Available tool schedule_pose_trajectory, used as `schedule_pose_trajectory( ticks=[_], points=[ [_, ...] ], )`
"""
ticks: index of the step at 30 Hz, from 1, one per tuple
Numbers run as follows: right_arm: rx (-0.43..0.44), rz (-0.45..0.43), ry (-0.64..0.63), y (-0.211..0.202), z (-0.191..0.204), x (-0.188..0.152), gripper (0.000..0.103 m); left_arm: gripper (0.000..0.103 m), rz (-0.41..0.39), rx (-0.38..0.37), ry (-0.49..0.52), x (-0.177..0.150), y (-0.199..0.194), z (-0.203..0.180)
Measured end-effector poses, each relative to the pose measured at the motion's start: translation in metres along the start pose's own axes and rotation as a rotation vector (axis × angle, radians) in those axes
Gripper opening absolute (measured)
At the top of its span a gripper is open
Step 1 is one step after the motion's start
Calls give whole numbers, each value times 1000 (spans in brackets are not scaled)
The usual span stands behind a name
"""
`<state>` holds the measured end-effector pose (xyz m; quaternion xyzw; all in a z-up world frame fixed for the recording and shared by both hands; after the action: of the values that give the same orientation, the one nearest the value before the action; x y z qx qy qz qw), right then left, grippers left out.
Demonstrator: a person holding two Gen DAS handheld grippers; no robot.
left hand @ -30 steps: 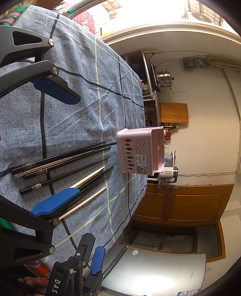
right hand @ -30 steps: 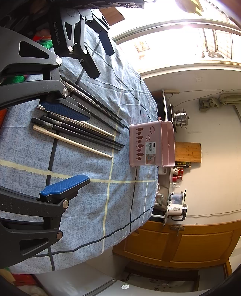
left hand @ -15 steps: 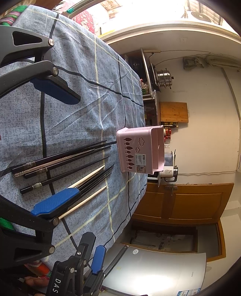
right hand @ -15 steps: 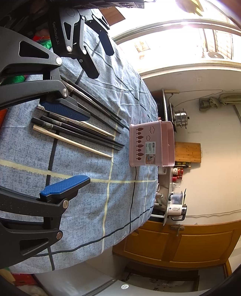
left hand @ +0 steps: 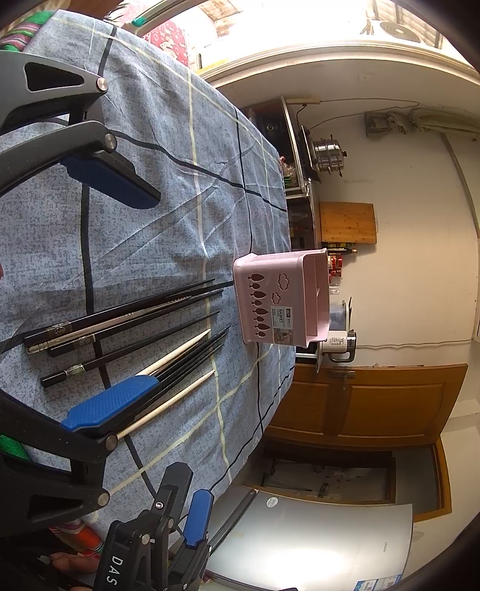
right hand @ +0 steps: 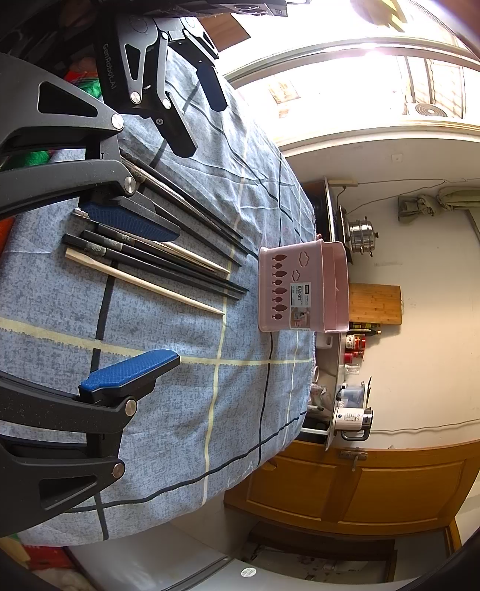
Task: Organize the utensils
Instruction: 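Lower the left tool onto the chopsticks and close on a black chopstick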
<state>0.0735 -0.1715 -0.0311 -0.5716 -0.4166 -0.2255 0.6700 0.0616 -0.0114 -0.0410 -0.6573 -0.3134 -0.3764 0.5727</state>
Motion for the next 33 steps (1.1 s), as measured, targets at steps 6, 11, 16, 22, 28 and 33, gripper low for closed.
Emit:
schedule_pose_trajectory(
  ticks=[6, 11, 16, 22, 28, 33],
  points=[
    [1, 5, 2, 1, -1, -1, 62, 92, 5, -4, 3, 1, 1, 2],
    [4, 10, 4, 3, -2, -2, 62, 92, 26, -10, -6, 1, 7, 7],
    [-13, 28, 14, 12, -7, 1, 62, 92, 53, -10, -25, 6, 19, 20],
    [-41, 66, 15, 31, -11, 8, 62, 92, 121, -27, -53, 13, 45, 34],
    [-53, 114, 47, 52, -16, 16, 62, 82, 240, -24, -84, 12, 82, 46],
    [-49, 165, 51, 74, -15, 20, 61, 67, 317, -41, -142, 10, 109, 56]
  ],
)
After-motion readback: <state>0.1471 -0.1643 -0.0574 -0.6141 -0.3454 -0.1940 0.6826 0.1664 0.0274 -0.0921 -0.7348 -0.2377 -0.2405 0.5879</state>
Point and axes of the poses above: each gripper's, at about its wrist camera, not at the fingertips, and y roughly the way its jaws point, z to its left, x to its top, the point moved 8 cm from there along y, roughly the way its jaws point, and after that the axes turned 6 degrees about -x, right-handed, at the moved point
